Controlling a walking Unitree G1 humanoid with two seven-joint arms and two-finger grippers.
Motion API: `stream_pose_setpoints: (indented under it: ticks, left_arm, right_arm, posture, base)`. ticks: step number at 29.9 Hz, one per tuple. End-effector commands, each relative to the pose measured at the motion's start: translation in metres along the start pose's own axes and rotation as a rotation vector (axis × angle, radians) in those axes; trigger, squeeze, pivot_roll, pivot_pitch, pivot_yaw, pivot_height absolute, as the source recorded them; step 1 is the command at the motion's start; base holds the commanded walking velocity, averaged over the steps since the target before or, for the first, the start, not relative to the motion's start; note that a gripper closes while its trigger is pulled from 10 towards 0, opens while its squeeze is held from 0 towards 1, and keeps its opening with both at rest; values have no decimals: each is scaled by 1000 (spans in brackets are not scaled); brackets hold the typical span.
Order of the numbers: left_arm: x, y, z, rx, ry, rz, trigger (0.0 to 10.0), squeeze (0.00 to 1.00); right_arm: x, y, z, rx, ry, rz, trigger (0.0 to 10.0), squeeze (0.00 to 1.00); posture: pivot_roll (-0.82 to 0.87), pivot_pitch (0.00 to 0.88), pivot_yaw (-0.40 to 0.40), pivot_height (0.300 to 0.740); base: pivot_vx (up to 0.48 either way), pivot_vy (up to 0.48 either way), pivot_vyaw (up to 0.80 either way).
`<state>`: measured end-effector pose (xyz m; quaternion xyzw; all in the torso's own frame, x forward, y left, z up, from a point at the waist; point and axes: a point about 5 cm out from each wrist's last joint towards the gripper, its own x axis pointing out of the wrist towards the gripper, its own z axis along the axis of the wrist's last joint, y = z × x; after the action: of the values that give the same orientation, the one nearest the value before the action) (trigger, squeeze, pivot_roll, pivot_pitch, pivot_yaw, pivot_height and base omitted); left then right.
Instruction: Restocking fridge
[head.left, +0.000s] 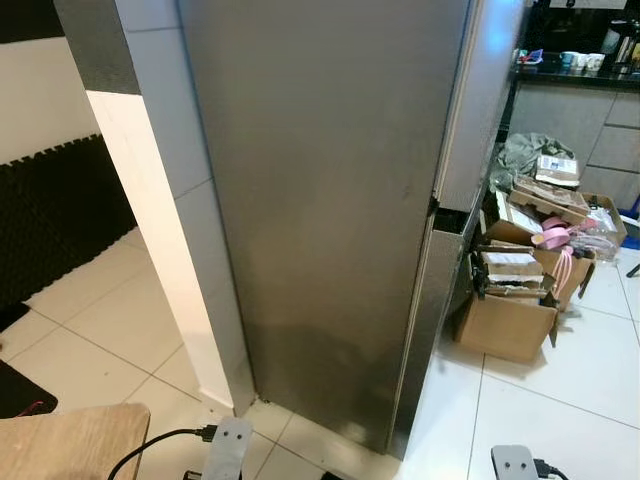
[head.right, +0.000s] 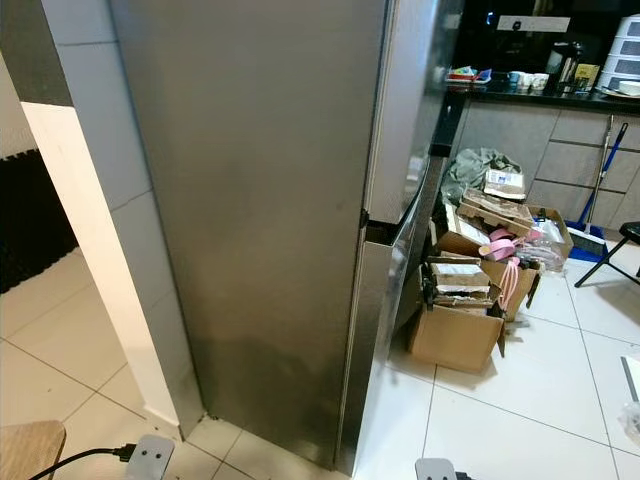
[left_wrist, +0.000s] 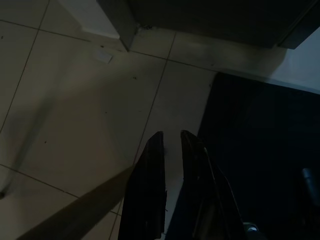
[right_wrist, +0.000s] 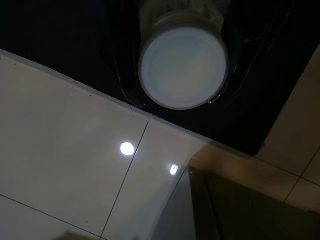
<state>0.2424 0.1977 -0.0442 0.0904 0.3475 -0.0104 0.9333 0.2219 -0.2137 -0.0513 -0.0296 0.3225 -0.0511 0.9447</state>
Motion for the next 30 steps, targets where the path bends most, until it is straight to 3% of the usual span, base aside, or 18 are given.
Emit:
stream_pose_setpoints:
  ticks: [1,30]
  left_arm:
    - [-1,-2,-5,3,10,-2,10000,0]
    - [1,8,3,-37,-5,29,10000,0]
  right_arm:
    - [-1,-3,-1,-9,4,-6,10000,0]
    - [1,9,0,-6,14,17,10000,0]
  posture:
    - [-44,53,7,740]
    - [-7,27,20,740]
  base:
    - [0,0,0]
    - [0,0,0]
